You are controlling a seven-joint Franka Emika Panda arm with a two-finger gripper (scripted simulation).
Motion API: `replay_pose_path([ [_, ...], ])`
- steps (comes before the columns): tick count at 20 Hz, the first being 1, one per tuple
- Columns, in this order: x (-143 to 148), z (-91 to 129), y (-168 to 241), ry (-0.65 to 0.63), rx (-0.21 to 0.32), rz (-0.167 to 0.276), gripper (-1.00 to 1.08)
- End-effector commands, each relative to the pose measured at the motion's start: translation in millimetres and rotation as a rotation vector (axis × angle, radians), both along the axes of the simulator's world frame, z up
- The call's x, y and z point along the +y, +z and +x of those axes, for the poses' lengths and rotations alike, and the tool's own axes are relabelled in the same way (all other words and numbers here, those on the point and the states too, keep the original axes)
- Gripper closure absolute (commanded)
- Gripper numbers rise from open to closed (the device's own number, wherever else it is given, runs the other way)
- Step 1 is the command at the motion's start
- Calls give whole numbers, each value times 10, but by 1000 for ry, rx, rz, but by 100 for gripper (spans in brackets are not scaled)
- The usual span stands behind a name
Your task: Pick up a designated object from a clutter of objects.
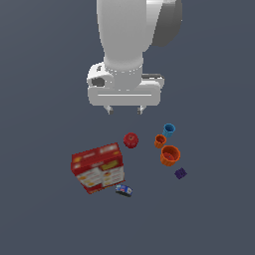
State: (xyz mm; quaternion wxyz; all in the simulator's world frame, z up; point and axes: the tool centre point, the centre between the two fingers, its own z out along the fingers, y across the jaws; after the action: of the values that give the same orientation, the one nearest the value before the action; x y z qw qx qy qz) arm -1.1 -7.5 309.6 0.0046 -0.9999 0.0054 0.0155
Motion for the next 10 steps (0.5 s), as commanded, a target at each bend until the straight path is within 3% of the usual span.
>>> replay_pose_path([
  [1,0,0,0,0,0,0,-92],
  [10,229,-5,22,91,-7,-19,-92],
])
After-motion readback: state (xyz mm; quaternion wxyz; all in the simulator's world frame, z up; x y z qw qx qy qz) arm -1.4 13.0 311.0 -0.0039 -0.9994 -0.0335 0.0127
